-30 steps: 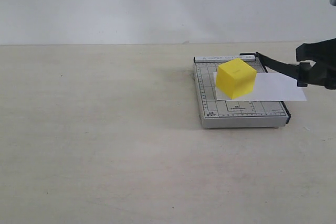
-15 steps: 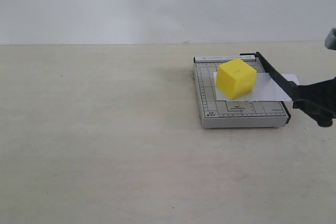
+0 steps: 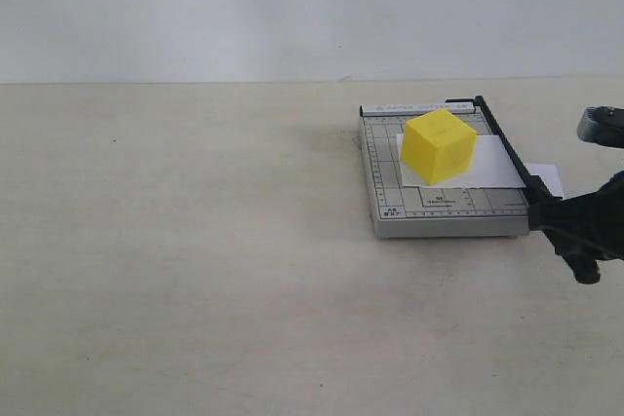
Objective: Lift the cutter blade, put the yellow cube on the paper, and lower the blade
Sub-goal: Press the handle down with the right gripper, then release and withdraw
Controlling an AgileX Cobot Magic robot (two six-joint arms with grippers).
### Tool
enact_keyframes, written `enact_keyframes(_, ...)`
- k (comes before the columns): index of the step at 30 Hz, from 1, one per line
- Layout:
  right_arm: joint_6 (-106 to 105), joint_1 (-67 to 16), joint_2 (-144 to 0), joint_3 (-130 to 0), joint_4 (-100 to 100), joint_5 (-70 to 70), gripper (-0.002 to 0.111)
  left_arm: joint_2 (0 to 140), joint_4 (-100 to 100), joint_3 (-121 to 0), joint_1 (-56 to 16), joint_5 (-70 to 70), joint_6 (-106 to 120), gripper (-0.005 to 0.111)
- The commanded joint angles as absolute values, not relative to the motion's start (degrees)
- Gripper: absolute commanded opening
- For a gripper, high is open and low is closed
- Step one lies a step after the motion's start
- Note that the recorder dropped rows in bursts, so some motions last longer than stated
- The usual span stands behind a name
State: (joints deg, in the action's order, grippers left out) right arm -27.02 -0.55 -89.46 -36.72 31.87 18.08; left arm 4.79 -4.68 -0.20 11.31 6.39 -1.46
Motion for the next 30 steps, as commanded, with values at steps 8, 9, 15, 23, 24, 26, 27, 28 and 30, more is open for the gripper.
enact_keyframes(8,-27.9,-0.7,-91.4,-35.4,34.2,23.5,0.004,4.4,-5.1,0.0,11.4,5.8,-2.2,0.004)
enact_keyframes(9,-27.9,-0.7,-91.4,-35.4,34.2,23.5,0.008,4.4,-5.1,0.0,11.4,5.8,-2.2,0.004)
enact_keyframes(15,-27.7,-0.7,-91.4,-35.4,34.2,22.6,0.049,4.4,-5.1,0.0,11.4,5.8,-2.2,0.004)
enact_keyframes(23,-27.9,-0.6,-87.0,-38.9,33.4,24.4,0.054,4.4,-5.1,0.0,11.4,5.8,-2.2,0.004)
enact_keyframes(24,-27.9,-0.6,-85.8,-39.8,32.4,25.5,0.054,4.4,-5.1,0.0,11.4,5.8,-2.2,0.004)
enact_keyframes(26,-26.0,-0.6,-80.7,-43.6,30.5,31.7,0.054,4.4,-5.1,0.0,11.4,5.8,-2.2,0.004)
enact_keyframes(27,-23.0,-0.6,-76.4,-46.4,29.1,37.0,0.054,4.4,-5.1,0.0,11.4,5.8,-2.2,0.004)
enact_keyframes(28,-21.9,-0.6,-74.7,-47.3,28.7,38.7,0.054,4.4,-5.1,0.0,11.4,5.8,-2.2,0.004)
enact_keyframes(30,-17.8,-0.6,-67.9,-48.6,26.0,41.3,0.051,4.4,-5.1,0.0,11.4,5.8,-2.2,0.004)
